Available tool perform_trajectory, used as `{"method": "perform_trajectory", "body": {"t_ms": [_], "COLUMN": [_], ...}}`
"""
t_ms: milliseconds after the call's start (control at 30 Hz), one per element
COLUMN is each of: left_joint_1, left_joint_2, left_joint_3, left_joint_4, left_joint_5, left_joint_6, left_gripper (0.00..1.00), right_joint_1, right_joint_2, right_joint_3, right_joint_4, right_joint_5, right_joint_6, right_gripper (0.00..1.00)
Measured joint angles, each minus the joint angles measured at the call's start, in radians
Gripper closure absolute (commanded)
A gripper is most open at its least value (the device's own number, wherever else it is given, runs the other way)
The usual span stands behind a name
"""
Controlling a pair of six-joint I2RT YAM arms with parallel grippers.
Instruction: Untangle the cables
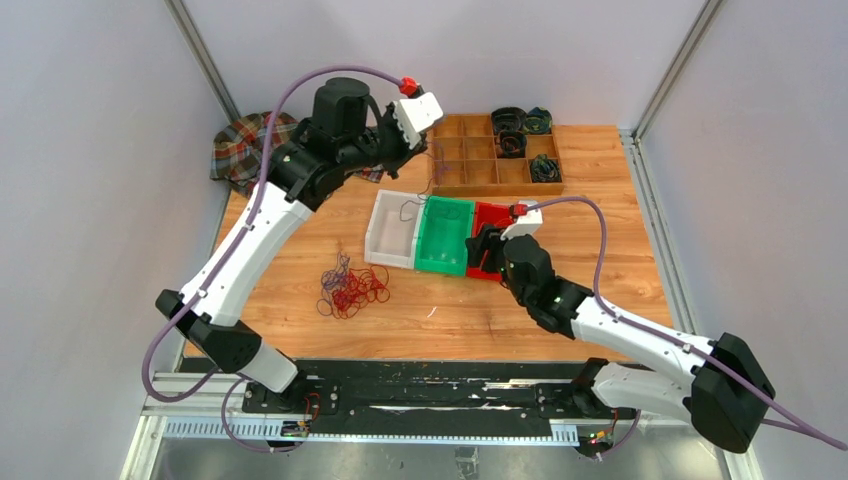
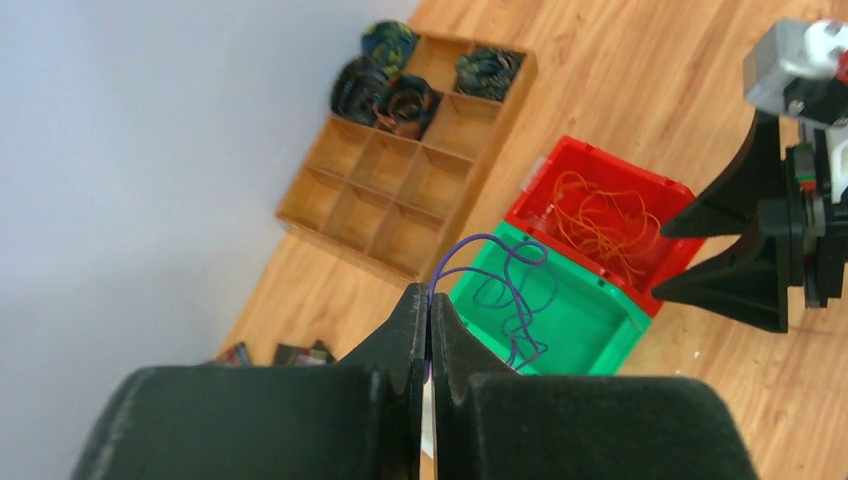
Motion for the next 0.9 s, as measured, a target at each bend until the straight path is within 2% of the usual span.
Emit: {"method": "perform_trajectory", "body": {"t_ms": [467,733,900], "left_joint_1": [-0.017,-0.023,-0.023], "left_joint_2": [0.169,0.195,0.264], "left_joint_3": [-0.04,-0.133,-0.149], "left_joint_4": [0.024,0.125,0.185], "left_joint_5": [0.051,0.019,-0.009], "left_joint_6": [-0.082,-0.085,-0.086], "left_gripper": [1.0,1.0,1.0], "right_joint_1": [-0.016,-0.042,-0.049], "right_joint_2": [-0.078,-0.141,-0.161], "right_joint_3": [-0.053,-0.079,-0.091], "right_joint_4": [-0.016,-0.037,-0.044], "right_joint_5": [0.036,0.05,0.051], "right_joint_6": [0.018,0.025,0.027], "right_gripper": [0.43,0.43,0.43]}}
